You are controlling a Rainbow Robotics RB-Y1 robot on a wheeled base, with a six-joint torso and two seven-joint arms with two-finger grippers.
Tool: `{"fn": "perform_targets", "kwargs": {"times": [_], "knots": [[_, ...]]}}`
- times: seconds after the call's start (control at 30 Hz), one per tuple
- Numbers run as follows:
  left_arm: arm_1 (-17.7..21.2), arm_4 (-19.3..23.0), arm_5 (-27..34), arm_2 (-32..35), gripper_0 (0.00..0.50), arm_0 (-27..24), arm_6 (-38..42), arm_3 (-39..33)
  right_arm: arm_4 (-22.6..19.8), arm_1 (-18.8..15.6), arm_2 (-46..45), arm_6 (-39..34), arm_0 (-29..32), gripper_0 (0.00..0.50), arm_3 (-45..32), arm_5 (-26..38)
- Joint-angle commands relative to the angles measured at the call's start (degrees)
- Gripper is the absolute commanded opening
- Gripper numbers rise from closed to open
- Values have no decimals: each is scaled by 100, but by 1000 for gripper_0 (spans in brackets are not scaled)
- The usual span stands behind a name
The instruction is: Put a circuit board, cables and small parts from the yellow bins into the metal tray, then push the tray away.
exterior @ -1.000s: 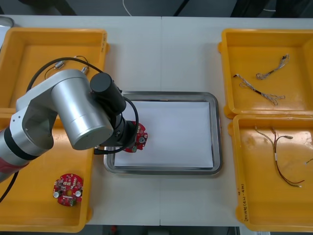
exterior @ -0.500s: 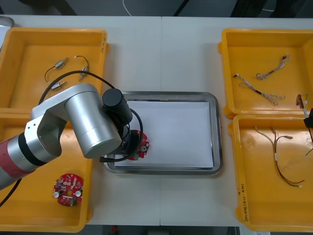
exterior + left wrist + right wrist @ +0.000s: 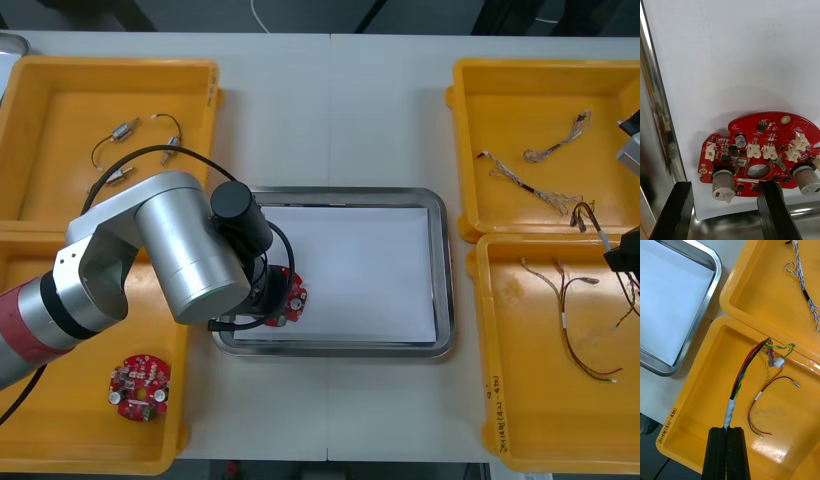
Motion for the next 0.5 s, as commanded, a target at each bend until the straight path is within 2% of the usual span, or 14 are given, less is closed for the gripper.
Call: {"fn": "perform_targets", "kwargs": {"times": [0.03,0.5], "knots": [[-121,3,175,4,500,-195,561,-414,-46,-301,63,262,-143,0,-112,21],[-33,355,1204,910,500,-195,605,-1170,252,-309,98,429,-125,0,-182,21]]}}
